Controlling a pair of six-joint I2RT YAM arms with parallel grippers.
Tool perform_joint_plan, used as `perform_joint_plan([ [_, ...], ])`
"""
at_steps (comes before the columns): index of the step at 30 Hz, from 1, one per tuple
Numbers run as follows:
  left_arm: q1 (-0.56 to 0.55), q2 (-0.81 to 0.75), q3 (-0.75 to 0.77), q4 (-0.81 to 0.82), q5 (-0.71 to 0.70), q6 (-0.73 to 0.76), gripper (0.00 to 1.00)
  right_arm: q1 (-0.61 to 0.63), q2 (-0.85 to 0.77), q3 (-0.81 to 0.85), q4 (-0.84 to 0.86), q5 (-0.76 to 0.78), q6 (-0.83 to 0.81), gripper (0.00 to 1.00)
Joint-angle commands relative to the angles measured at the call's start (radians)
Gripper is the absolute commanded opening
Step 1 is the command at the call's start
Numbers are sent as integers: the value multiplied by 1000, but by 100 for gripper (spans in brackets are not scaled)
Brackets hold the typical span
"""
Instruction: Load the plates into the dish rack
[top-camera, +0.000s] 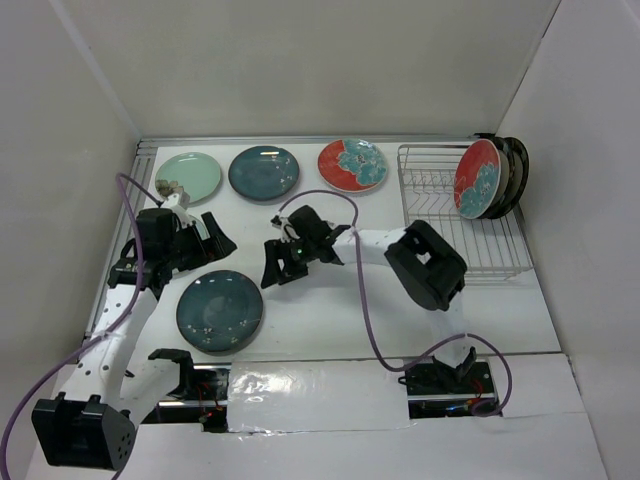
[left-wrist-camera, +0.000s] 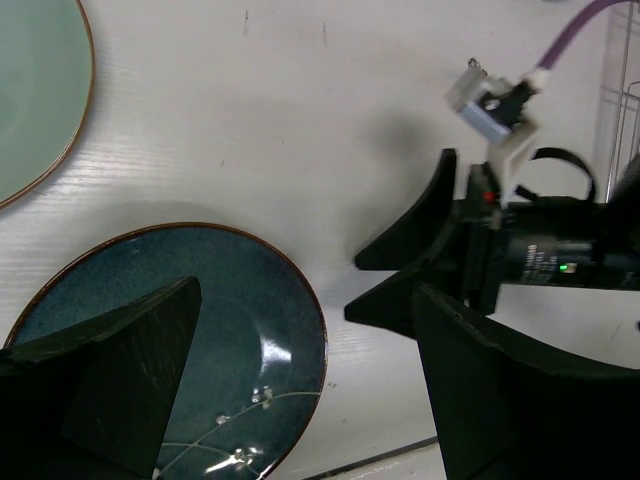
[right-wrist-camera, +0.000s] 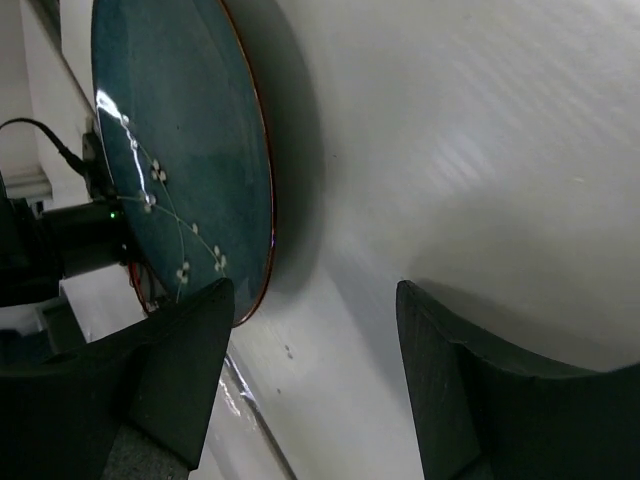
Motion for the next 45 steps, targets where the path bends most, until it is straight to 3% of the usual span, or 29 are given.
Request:
perform_joint_plan([
  [1, 5, -33, 39, -13, 1, -2, 99, 39, 55, 47, 138, -91, 58, 72],
  [9, 5, -51, 21, -22, 1, 7, 99, 80, 200, 78, 212, -149, 92, 69],
  [13, 5, -51, 21, -22, 10, 7, 99, 80, 236, 64, 247, -149, 112, 58],
  [17, 5, -42, 11, -13, 19, 7, 99, 80, 248, 17, 283, -125, 123, 29],
  [18, 5, -33, 11, -4, 19, -2, 99, 70, 248, 17, 283, -114, 123, 16],
  [21, 5, -33, 11, 5, 19, -2, 99, 32, 201, -17, 231, -82, 77, 0],
  [29, 5, -4, 2, 14, 19, -11, 99, -111, -95, 37, -119, 155, -186, 0],
  [34, 5, 31, 2, 42, 29, -11, 99, -261, -281, 138, -309, 318, -319, 0],
  [41, 5, 77, -29, 82, 47, -21, 99, -413, -517, 259, -372, 628, -468, 0],
  [45, 5, 113, -29, 102, 67, -21, 99, -482, -664, 213, -259, 866, -564, 0],
])
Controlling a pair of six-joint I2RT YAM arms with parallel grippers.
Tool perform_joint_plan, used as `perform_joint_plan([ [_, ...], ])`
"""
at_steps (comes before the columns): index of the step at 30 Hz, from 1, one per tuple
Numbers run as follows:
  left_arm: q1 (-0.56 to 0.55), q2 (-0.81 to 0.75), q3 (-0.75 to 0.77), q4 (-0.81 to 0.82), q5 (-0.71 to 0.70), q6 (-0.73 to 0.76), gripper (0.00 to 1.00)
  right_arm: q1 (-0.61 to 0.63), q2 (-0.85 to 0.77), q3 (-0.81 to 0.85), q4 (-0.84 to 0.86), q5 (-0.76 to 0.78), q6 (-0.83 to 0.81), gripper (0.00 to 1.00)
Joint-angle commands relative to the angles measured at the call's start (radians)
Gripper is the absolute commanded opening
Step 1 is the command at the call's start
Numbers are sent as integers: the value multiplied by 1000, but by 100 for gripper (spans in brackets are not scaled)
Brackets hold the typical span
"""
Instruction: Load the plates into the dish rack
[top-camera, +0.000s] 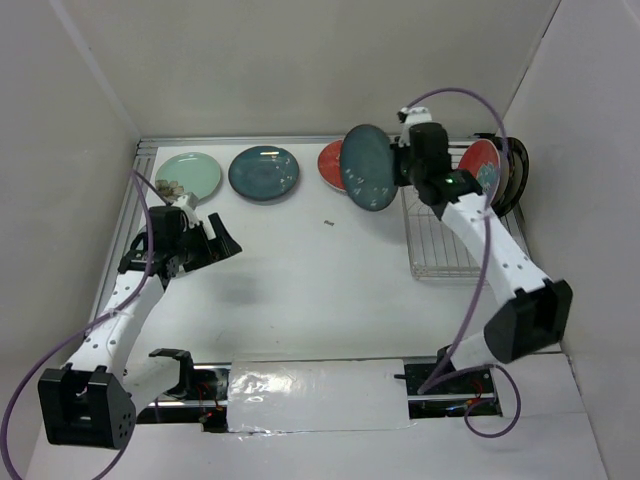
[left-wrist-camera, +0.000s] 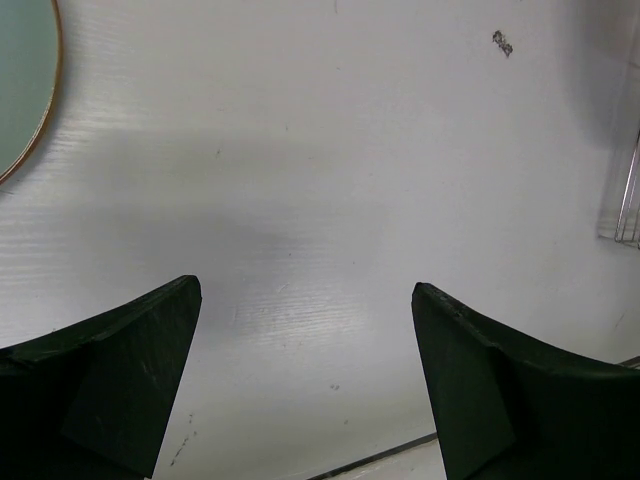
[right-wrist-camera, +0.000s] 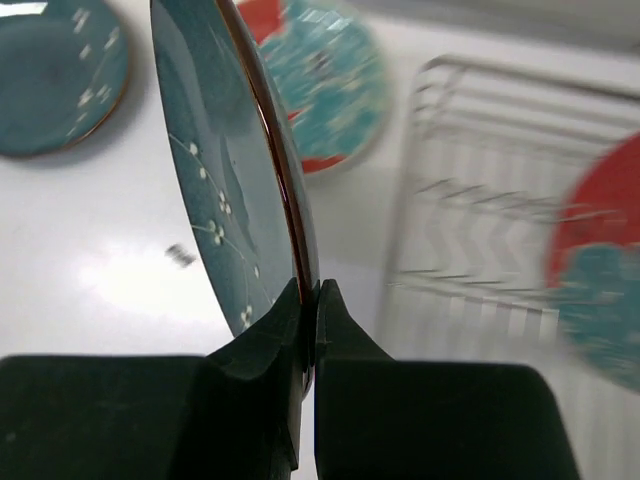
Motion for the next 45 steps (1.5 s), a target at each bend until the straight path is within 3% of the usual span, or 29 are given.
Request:
perform_joint_plan([
  [1, 5, 21, -5, 54, 33, -16, 99, -38, -164, 12, 207, 197, -127, 0],
  [9, 5, 79, -23, 83, 62, -16, 99, -277, -298, -136, 487, 285, -270, 0],
  [19, 5, 110, -23, 93, 81, -16, 99, -529, -203, -188, 608, 144, -269, 0],
  [40, 5, 137, -23, 105, 72, -44, 99, -537, -62, -357, 669, 52, -201, 1],
  [44, 5, 171, -23, 126, 92, -67, 99, -504, -29, -344, 636, 43, -161, 11],
  [45, 14, 171, -14, 126, 92, -76, 99, -488, -19, -334, 636, 43, -150, 17],
])
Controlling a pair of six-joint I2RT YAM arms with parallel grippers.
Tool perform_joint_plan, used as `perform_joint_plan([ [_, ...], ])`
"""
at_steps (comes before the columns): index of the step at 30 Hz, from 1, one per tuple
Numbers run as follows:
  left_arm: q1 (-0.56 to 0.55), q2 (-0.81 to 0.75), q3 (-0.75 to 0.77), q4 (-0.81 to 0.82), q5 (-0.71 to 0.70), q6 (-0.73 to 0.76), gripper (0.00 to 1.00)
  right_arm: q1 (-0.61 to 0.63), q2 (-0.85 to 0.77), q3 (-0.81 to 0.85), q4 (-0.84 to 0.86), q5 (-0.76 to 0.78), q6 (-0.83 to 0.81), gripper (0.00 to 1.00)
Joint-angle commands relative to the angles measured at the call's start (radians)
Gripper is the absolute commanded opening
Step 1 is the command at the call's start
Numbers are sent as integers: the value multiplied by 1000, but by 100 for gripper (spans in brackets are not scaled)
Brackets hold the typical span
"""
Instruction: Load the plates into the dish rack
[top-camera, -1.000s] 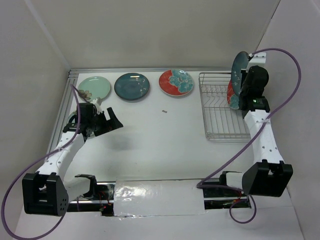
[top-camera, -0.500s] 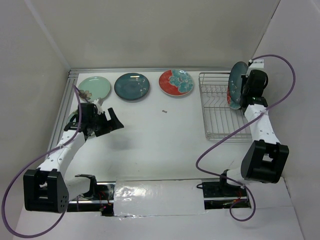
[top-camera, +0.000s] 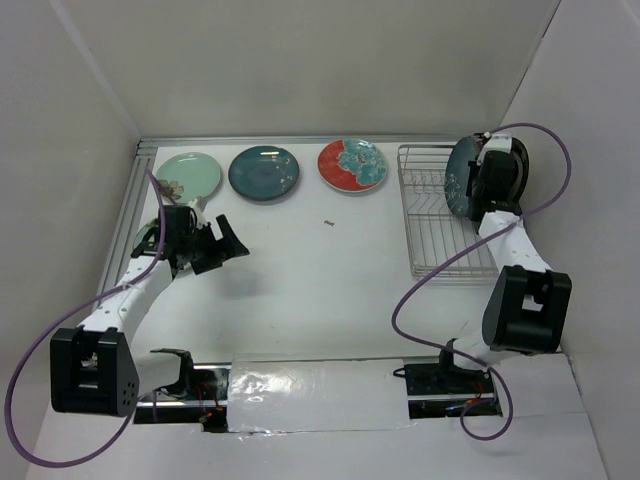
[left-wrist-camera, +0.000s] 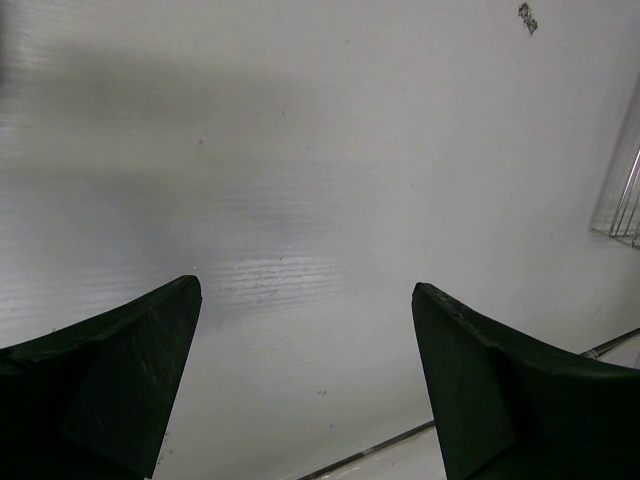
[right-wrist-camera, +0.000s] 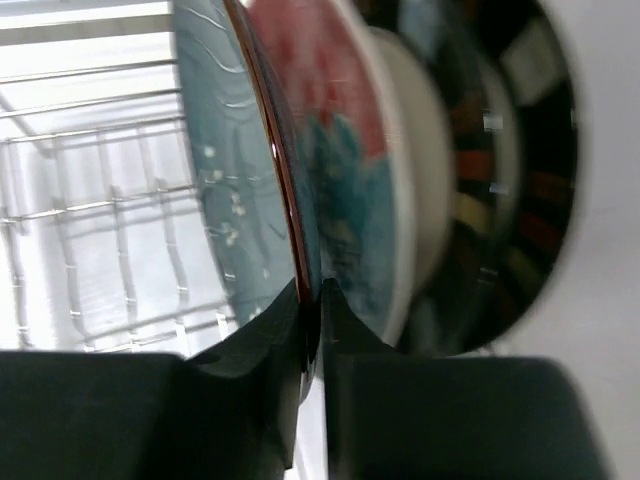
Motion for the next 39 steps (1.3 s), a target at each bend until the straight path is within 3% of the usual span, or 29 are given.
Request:
perform_joint_plan([
  [1, 13, 25, 8, 45, 24, -30, 99, 37, 19, 41, 143, -28, 58, 21],
  [2, 13, 25, 18, 55, 33, -39, 99, 52, 19, 50, 143, -18, 58, 25],
  [3, 13, 35, 31, 55, 33, -39, 99, 68, 19, 64, 131, -8, 67, 38],
  [4, 13, 45, 31, 55, 33, -48, 99, 68, 30, 64, 117, -8, 67, 43],
  [11, 13, 100, 41, 179, 103, -157, 99, 126, 21, 205, -10, 13, 149, 66],
  [20, -16, 171, 11, 373, 74, -384, 98, 307, 32, 332, -193, -123, 344, 73],
  [27, 105, 160, 86, 226, -4, -345, 97, 491, 78, 322, -193, -222, 409, 76],
  [31, 154, 148, 188, 50, -217, -268, 97, 563, 169, 375, -193, -229, 409, 76],
  [35, 176, 135, 254, -26, -549, -190, 98, 618, 226, 406, -193, -238, 389, 76],
  [39, 246, 227, 324, -105, -674, -142, 99, 641, 249, 397, -170, -294, 389, 76],
])
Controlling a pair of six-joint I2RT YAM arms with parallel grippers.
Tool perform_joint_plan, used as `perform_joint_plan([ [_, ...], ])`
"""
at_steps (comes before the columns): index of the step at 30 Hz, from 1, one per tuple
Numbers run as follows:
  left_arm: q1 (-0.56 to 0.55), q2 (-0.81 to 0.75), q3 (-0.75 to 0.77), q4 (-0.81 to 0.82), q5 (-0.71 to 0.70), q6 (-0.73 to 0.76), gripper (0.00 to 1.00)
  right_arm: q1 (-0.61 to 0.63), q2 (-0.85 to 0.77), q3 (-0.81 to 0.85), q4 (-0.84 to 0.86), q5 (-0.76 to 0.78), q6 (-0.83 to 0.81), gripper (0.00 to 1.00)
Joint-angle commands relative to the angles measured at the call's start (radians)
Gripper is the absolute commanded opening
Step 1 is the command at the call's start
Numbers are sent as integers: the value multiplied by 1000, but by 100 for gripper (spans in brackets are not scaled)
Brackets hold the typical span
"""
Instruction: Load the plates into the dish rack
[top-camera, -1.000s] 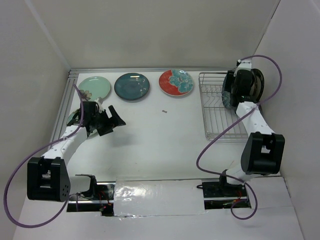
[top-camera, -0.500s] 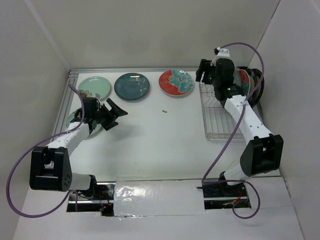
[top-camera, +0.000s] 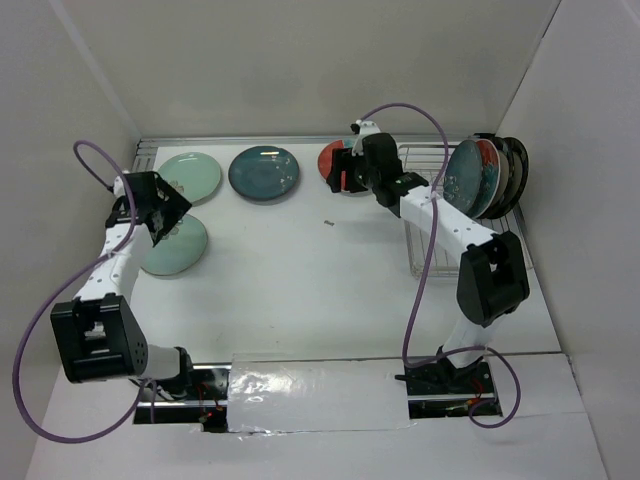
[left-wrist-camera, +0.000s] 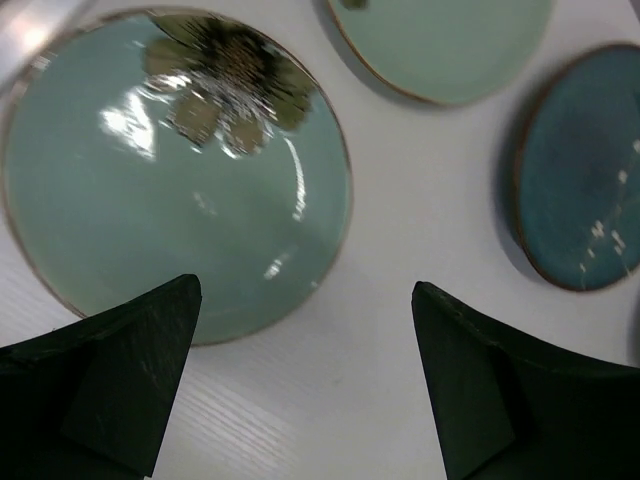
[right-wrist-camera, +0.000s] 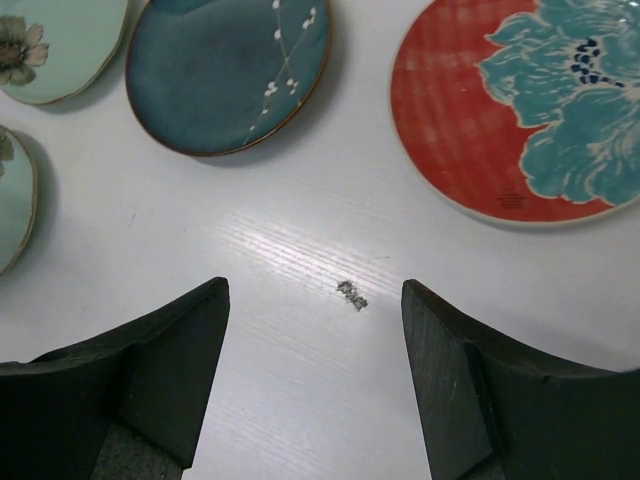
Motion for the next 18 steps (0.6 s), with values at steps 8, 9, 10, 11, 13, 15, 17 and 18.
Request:
perform_joint_plan([
  [8, 225, 195, 75, -101, -146, 100, 99, 44, 13, 27, 35, -91, -6, 76],
  [9, 234, 212, 75, -101, -131, 100, 99, 44, 22, 27, 35, -91, -6, 76],
  [10, 244, 244, 75, -101, -131, 112, 99, 44, 22, 27, 35, -105, -6, 76],
  [11, 264, 259, 85, -101, -115, 113, 99, 44, 22, 27, 46, -114, -6, 76],
  [13, 282, 287, 85, -101, -76, 131, 99, 53, 33, 27, 46, -125, -15, 76],
  [15, 294, 336, 98, -89, -34, 142, 99, 53, 33, 27, 46, -134, -15, 76],
  [17, 294, 388, 121, -89, -25, 157, 99, 62, 42, 27, 46, -145, -15, 76],
  [18, 294, 402, 121, -89, -25, 166, 99, 62, 42, 27, 46, -145, -15, 76],
])
